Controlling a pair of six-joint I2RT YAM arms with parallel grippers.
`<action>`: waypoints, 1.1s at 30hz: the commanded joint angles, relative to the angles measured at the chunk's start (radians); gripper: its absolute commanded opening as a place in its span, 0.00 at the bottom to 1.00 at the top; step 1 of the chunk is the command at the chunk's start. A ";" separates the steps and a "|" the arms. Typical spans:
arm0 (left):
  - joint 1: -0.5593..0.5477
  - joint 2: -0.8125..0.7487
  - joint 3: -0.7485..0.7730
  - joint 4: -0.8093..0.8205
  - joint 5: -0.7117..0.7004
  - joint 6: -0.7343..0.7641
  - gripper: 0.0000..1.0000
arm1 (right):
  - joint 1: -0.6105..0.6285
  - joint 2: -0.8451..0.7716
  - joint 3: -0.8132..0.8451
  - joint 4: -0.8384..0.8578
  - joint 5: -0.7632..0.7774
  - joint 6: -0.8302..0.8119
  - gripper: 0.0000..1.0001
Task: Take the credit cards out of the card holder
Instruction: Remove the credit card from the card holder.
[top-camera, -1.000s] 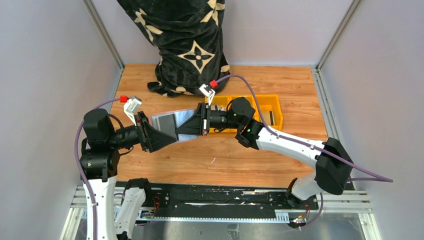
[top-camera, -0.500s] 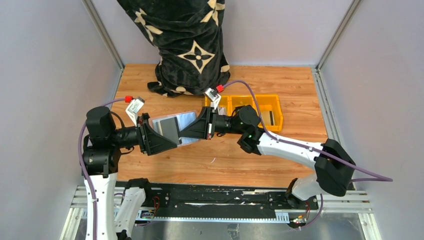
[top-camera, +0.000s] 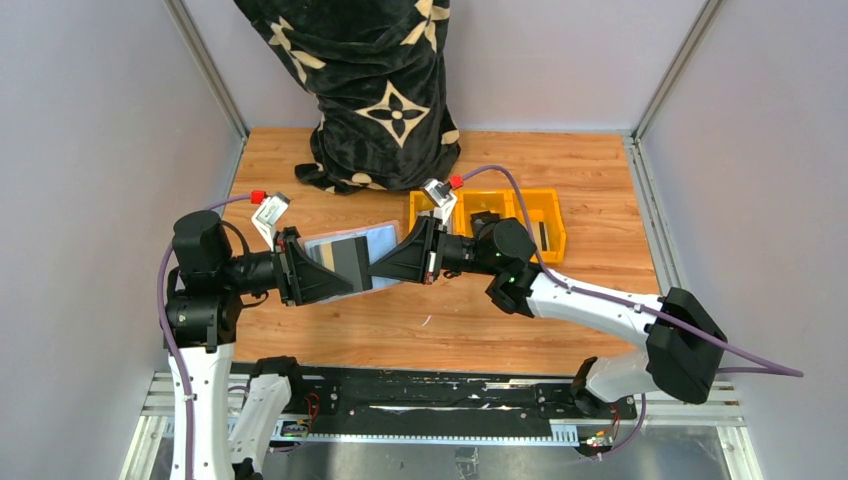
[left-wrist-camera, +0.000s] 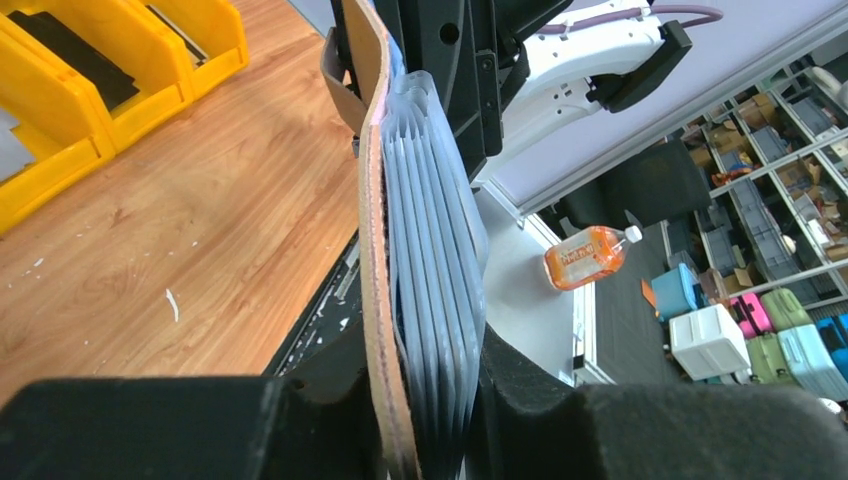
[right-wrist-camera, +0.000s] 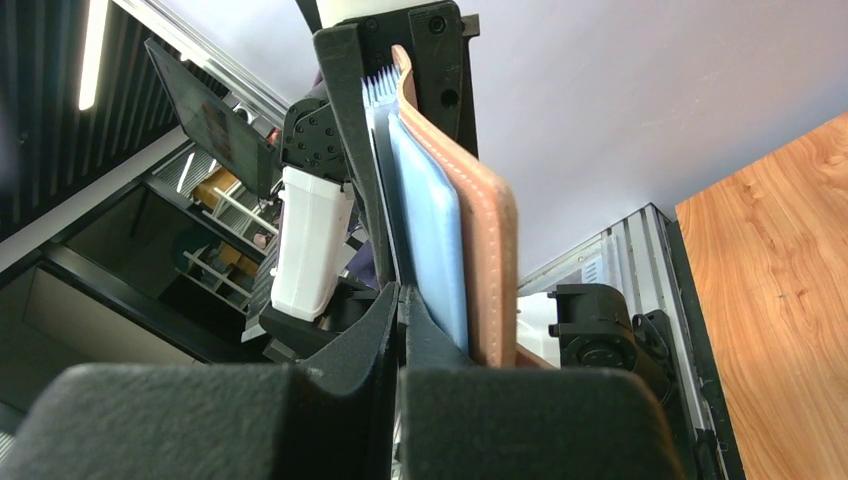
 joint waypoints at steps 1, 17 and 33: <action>-0.006 -0.005 0.032 -0.005 0.035 -0.019 0.26 | 0.000 -0.023 -0.009 0.008 0.004 -0.031 0.00; -0.006 -0.034 0.016 -0.005 -0.014 -0.025 0.21 | 0.010 0.100 0.126 0.117 -0.050 0.058 0.35; -0.007 -0.039 0.046 -0.005 -0.012 -0.042 0.22 | -0.088 -0.058 -0.023 0.087 -0.054 0.012 0.00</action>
